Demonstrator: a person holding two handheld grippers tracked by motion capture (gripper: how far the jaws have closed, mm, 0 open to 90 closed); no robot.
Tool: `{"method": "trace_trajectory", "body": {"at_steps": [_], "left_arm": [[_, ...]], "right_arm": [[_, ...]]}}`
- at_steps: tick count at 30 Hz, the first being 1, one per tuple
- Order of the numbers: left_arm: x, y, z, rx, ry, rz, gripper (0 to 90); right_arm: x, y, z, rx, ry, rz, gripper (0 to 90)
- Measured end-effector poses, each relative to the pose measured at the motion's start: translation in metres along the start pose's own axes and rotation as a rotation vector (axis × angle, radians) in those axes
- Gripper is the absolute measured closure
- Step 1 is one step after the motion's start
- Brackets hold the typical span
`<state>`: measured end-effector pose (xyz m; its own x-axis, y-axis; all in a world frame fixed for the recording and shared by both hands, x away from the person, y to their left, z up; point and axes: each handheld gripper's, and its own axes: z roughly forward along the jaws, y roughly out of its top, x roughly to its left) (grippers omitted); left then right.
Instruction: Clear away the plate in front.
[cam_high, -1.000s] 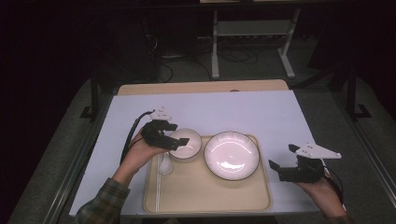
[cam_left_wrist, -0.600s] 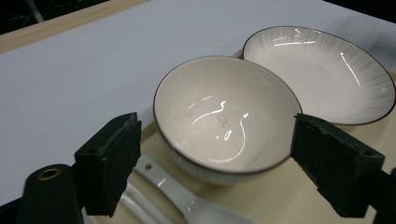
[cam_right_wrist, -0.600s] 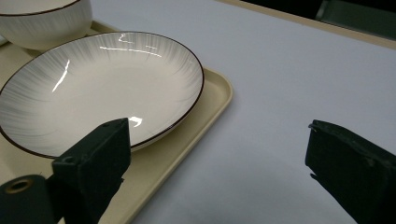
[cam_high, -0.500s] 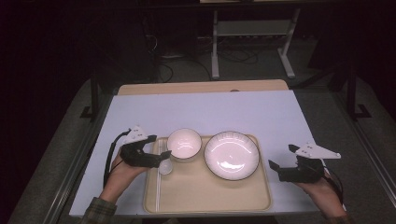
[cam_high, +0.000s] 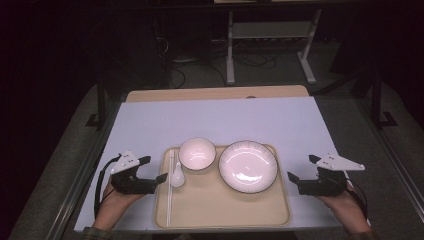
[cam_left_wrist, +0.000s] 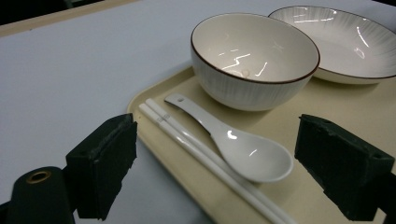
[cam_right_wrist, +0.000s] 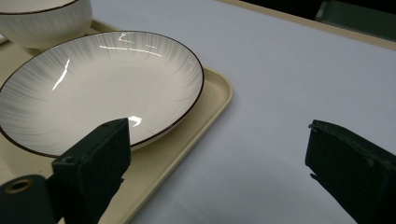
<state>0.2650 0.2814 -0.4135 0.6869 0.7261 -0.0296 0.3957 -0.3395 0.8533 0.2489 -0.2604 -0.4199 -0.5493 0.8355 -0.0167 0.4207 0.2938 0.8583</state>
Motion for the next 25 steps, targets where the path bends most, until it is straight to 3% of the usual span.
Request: {"method": "trace_trajectory", "body": {"at_steps": [6, 10, 25], "left_arm": [[0.007, -0.014, -0.003, 0.051, 0.039, 0.041, 12.3], [0.012, -0.018, -0.003, 0.053, 0.051, 0.056, 12.3], [0.018, -0.02, -0.003, 0.04, 0.041, 0.033, 12.4]], "right_arm": [[0.0, 0.0, 0.0, -0.001, 0.0, 0.0, 6.5], [0.001, 0.0, 0.0, 0.0, -0.001, -0.005, 6.5], [0.0, -0.001, 0.001, 0.001, 0.0, -0.006, 6.5]]}}
